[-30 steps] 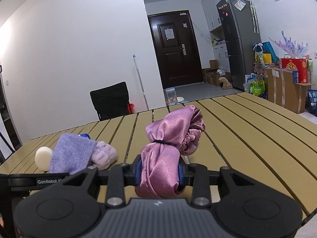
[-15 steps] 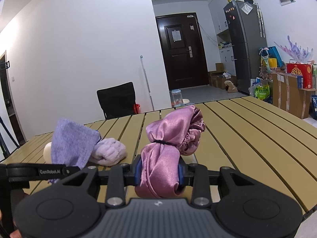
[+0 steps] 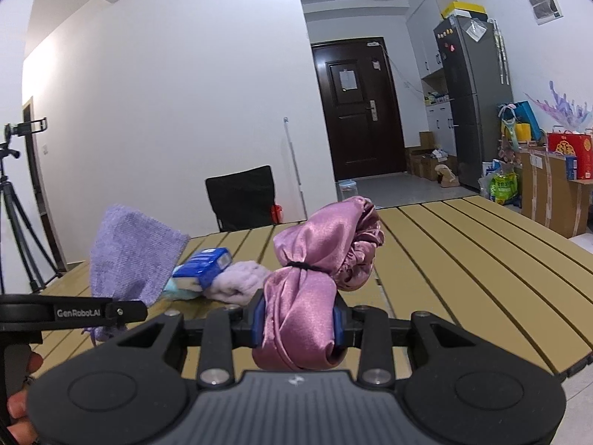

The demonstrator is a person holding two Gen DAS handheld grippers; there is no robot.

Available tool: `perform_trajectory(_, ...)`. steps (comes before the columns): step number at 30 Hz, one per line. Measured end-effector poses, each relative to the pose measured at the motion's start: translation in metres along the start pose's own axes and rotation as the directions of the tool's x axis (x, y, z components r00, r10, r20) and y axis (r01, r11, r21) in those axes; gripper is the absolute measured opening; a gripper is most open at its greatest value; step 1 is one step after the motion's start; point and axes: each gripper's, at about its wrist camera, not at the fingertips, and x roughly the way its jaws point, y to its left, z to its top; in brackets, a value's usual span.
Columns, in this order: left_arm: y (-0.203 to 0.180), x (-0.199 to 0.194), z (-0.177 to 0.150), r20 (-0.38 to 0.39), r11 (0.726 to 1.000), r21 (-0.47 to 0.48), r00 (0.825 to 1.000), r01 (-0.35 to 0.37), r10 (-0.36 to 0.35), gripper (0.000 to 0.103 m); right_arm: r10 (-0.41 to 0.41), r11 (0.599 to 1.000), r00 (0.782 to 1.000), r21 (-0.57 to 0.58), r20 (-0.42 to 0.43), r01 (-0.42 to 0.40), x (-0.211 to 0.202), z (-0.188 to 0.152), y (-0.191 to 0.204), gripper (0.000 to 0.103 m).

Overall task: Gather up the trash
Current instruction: 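Lift both bags off the table and carry them down to the black bin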

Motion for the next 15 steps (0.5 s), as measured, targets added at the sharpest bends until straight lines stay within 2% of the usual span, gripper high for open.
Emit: perform_trajectory(15,0.002,-0.088,-0.032,0.018,1.0,0.019,1.0,0.01,-0.011,0.031,0.063,0.998,0.998,-0.014,-0.011,-0.063,-0.075,-0.024,0.032,0.032)
